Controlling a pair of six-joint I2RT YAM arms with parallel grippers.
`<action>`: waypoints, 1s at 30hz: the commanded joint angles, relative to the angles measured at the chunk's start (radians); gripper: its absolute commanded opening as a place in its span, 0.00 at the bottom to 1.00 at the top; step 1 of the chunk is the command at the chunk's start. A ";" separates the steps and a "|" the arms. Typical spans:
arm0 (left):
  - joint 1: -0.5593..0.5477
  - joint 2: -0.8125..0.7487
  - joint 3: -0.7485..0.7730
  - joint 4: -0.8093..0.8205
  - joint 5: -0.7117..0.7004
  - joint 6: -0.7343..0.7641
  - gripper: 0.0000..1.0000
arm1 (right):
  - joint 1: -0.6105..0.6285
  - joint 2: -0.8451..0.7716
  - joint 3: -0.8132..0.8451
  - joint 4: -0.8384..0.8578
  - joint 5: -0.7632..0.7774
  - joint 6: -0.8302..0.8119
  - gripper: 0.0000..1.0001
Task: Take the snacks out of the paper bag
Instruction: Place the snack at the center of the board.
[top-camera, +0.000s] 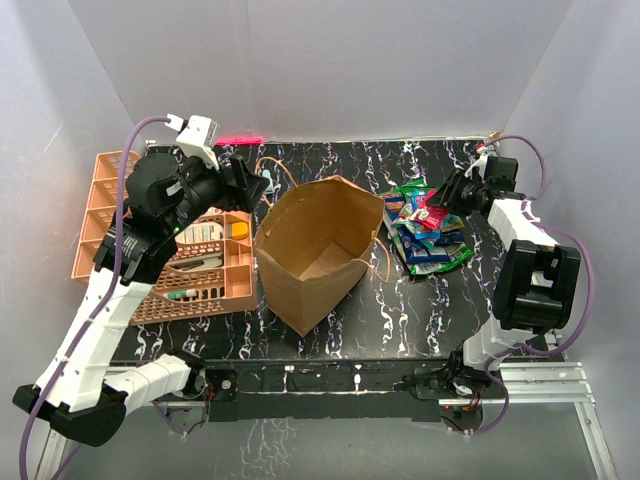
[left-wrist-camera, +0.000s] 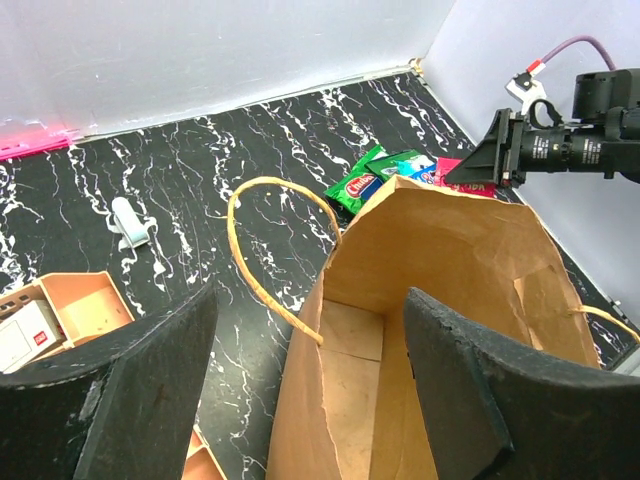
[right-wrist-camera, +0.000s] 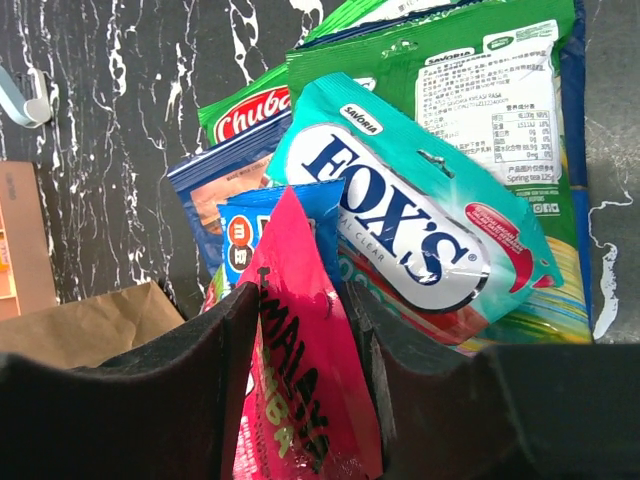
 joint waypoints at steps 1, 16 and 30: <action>-0.006 -0.029 0.028 -0.022 0.008 -0.010 0.73 | -0.009 0.033 0.066 0.000 0.016 -0.030 0.42; -0.006 -0.065 0.028 -0.051 0.042 -0.043 0.75 | -0.010 0.037 0.131 -0.071 0.087 -0.052 0.64; -0.005 -0.071 0.059 -0.082 0.058 -0.092 0.81 | -0.008 0.055 0.310 -0.223 0.125 -0.062 0.85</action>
